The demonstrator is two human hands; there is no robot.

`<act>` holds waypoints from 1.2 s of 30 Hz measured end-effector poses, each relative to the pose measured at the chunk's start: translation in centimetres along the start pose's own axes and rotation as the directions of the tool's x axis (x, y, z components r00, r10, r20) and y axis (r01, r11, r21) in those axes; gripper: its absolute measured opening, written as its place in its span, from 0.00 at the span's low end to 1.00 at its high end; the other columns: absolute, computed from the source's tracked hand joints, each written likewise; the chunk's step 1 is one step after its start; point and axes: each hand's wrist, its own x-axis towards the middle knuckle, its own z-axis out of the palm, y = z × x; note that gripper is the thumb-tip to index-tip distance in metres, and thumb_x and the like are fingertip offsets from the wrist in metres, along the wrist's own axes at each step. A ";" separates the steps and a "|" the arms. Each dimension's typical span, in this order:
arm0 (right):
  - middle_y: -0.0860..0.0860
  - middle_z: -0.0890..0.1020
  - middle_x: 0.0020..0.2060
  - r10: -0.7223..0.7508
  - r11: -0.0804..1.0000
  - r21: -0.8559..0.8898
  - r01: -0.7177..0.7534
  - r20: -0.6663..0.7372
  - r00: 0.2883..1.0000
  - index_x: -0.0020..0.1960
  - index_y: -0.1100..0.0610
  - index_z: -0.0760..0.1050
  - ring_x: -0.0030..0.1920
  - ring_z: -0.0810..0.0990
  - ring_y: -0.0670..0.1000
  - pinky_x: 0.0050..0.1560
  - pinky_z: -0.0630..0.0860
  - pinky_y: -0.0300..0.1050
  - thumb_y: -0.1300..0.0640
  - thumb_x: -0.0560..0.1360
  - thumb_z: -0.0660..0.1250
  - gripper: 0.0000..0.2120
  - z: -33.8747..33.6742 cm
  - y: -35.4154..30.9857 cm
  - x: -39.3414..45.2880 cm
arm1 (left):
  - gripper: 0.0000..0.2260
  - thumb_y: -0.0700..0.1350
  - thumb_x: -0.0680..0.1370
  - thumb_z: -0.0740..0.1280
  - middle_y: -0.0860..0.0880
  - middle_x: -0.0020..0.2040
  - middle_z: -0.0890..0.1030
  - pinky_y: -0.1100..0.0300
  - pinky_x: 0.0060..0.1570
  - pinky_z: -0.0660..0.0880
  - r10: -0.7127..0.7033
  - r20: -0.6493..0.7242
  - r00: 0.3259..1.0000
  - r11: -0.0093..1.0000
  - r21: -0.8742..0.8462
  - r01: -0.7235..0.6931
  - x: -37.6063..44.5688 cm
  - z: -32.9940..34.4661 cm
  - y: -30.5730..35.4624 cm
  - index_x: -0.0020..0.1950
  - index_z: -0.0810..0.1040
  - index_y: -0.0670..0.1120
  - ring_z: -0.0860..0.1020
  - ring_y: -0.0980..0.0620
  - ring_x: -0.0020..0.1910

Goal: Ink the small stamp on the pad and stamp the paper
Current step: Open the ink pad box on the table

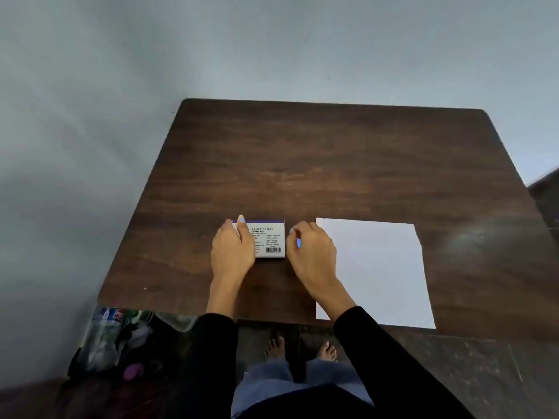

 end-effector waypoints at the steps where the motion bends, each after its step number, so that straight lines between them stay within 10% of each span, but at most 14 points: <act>1: 0.57 0.82 0.45 0.000 1.000 -0.031 0.000 0.017 1.000 0.46 0.60 0.75 0.45 0.79 0.58 0.41 0.74 0.49 0.56 0.77 0.59 0.09 0.2 -0.1 0.0 | 0.21 0.53 0.82 0.50 0.37 0.57 0.78 0.46 0.58 0.70 -0.020 -0.012 1.000 1.000 0.006 0.020 0.0 0.0 -0.2 0.56 0.73 0.37 0.74 0.37 0.58; 15: 0.59 0.81 0.57 0.048 0.997 -0.072 -0.034 0.214 0.976 0.52 0.61 0.73 0.48 0.81 0.58 0.43 0.80 0.49 0.56 0.77 0.60 0.09 2.5 -1.1 -0.5 | 0.25 0.59 0.81 0.49 0.36 0.60 0.77 0.48 0.59 0.67 -0.222 -0.012 0.975 0.972 -0.079 0.220 0.3 0.0 -1.9 0.59 0.73 0.40 0.71 0.34 0.61; 22: 0.57 0.81 0.55 0.104 0.994 -0.054 -0.095 0.199 0.975 0.54 0.58 0.75 0.52 0.78 0.59 0.34 0.66 0.39 0.57 0.75 0.62 0.10 1.6 -1.3 0.1 | 0.33 0.65 0.79 0.47 0.38 0.67 0.73 0.47 0.68 0.62 -0.272 0.069 0.960 0.953 -0.120 0.279 0.7 -0.6 -1.5 0.70 0.68 0.41 0.66 0.38 0.69; 36: 0.54 0.78 0.37 0.186 0.981 0.016 -0.191 0.151 0.971 0.33 0.55 0.69 0.42 0.75 0.60 0.40 0.67 0.46 0.39 0.78 0.54 0.23 -0.7 -2.8 3.7 | 0.34 0.69 0.76 0.46 0.45 0.61 0.78 0.54 0.56 0.65 -0.249 -0.008 0.969 0.916 -0.326 0.232 3.0 -3.1 0.7 0.65 0.72 0.45 0.73 0.46 0.61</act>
